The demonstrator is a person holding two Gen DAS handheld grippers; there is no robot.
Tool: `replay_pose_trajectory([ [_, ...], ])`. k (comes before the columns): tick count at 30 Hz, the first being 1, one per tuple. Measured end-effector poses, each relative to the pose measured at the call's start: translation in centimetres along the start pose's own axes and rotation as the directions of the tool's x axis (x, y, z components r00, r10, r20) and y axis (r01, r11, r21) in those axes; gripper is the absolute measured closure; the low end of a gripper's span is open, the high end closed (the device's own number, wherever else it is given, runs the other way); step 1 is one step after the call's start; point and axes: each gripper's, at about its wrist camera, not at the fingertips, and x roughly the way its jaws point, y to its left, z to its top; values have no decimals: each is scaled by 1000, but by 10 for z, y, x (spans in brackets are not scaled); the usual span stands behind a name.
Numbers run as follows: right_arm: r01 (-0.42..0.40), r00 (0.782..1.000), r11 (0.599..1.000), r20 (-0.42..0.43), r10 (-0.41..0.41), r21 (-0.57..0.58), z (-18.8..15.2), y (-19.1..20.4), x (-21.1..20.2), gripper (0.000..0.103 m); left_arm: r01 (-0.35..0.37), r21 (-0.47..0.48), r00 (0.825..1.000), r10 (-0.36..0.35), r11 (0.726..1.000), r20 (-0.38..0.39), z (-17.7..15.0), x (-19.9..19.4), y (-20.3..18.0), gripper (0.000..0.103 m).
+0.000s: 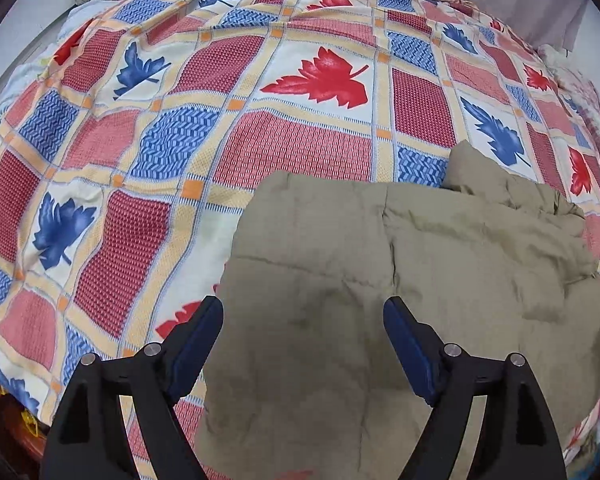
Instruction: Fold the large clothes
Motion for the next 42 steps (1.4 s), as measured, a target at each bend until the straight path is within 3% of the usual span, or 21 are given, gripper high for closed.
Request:
replay_pose_trajectory([
  [2, -21, 999, 1000, -28, 21, 7, -16, 7, -5, 52, -5, -7, 1000, 5, 1000, -6, -9, -5, 1, 0],
  [10, -72, 992, 997, -103, 75, 32, -66, 29, -22, 50, 5, -2, 998, -5, 1000, -65, -37, -20, 6, 0],
  [14, -105, 985, 993, -130, 112, 54, -87, 40, -27, 44, 22, 5, 996, -22, 1000, -84, -47, -25, 9, 0],
  [16, -140, 978, 988, -149, 148, 63, -96, 47, -28, 37, 30, 1, 995, -30, 1000, -96, -50, -25, 12, 0],
  [18, -184, 967, 981, -170, 193, 66, -107, 56, -27, 23, 28, -4, 994, -28, 1000, -101, -54, -25, 16, 0],
  [21, -219, 952, 974, -206, 228, 65, -122, 69, -22, 21, 19, 5, 995, -18, 1000, -103, -59, -21, 21, 0],
  [24, -239, 939, 968, -238, 250, 73, -135, 81, -12, 21, 65, 6, 989, -64, 998, -132, -63, -15, 28, 0],
  [29, -318, 898, 941, -280, 339, 119, -156, 99, 5, 5, 132, -43, 981, -137, 990, -136, -72, -11, 46, 0],
  [34, -382, 834, 901, -342, 433, 208, -178, 115, 31, 5, 206, -102, 968, -218, 973, -125, -76, -2, 69, 0],
  [37, -412, 799, 867, -346, 492, 282, -187, 122, 49, 5, 269, -131, 950, -286, 954, -129, -72, 9, 85, 0],
  [39, -437, 777, 838, -333, 535, 326, -190, 126, 59, 5, 328, -160, 925, -352, 931, -146, -68, 20, 94, 0],
  [42, -470, 741, 793, -315, 593, 387, -192, 131, 72, 5, 449, -203, 857, -483, 870, -177, -61, 41, 104, 0],
])
